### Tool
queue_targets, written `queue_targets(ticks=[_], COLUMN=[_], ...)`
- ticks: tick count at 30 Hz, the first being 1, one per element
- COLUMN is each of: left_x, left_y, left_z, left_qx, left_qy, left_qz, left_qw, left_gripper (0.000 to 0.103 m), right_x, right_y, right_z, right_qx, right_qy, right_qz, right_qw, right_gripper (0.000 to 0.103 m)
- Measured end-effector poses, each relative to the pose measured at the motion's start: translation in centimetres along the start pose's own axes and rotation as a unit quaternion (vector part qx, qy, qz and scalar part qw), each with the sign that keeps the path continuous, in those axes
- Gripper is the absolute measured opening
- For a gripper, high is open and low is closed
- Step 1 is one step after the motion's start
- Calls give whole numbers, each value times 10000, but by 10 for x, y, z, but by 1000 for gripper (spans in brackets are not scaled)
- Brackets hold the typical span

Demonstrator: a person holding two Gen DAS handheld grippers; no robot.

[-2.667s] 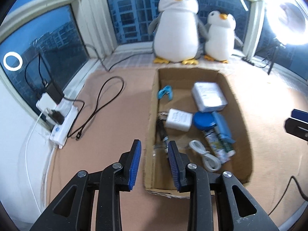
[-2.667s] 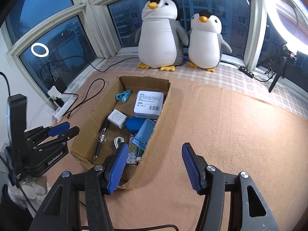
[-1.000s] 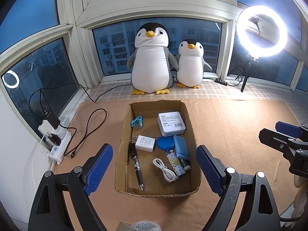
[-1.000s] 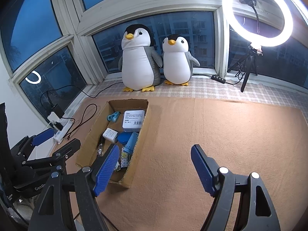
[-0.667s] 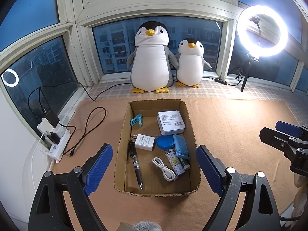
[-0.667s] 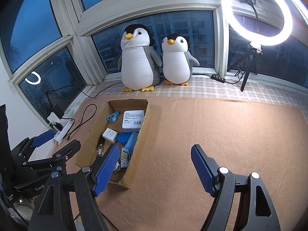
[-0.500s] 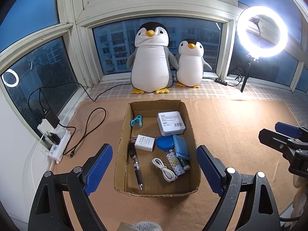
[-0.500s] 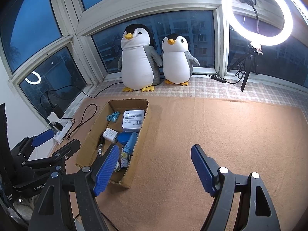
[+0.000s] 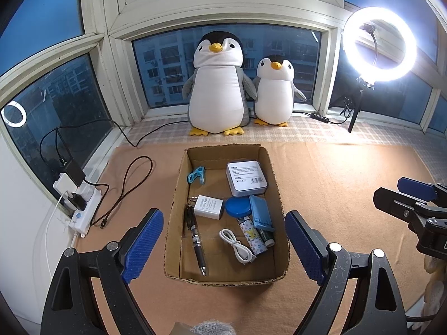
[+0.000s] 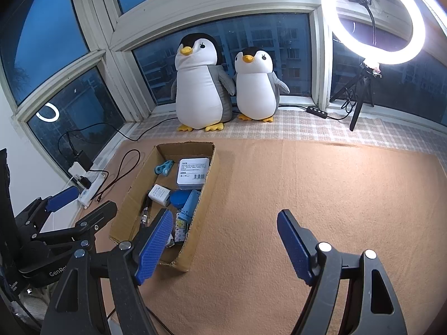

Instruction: Organize rigid objects

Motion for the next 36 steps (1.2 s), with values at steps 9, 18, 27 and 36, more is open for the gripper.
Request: queue_targets(ticks=[9, 18, 27, 36], left_x=[0, 0, -1, -2], left_y=[0, 0, 0, 0], left_z=[0, 0, 0, 0], left_qx=[-1, -8, -10, -20], left_qy=[2, 6, 7, 22], left_qz=[-1, -1, -13, -16], left_qw=[10000, 10000, 10000, 10000], left_gripper=[91, 91, 91, 91], right_x=[2, 3, 3, 2], right_y=[-2, -3, -4, -6], right_z=[0, 0, 2, 5], right_qx=[-30, -42, -57, -78], right_qy=[-57, -46, -60, -70], right_qz=[5, 4, 3, 19], right_qw=[10000, 10000, 10000, 9999], right_gripper=[74, 74, 74, 74])
Point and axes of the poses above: each gripper's, at about its wrist camera, not at the fingertips, and y roughly against the way its jaws point, x to its right, z to its underside, the point moved 2 cm from there along -y, roughly the way its jaws point, and after that the axes turned 3 degrees about y, right-handed, at the moved point
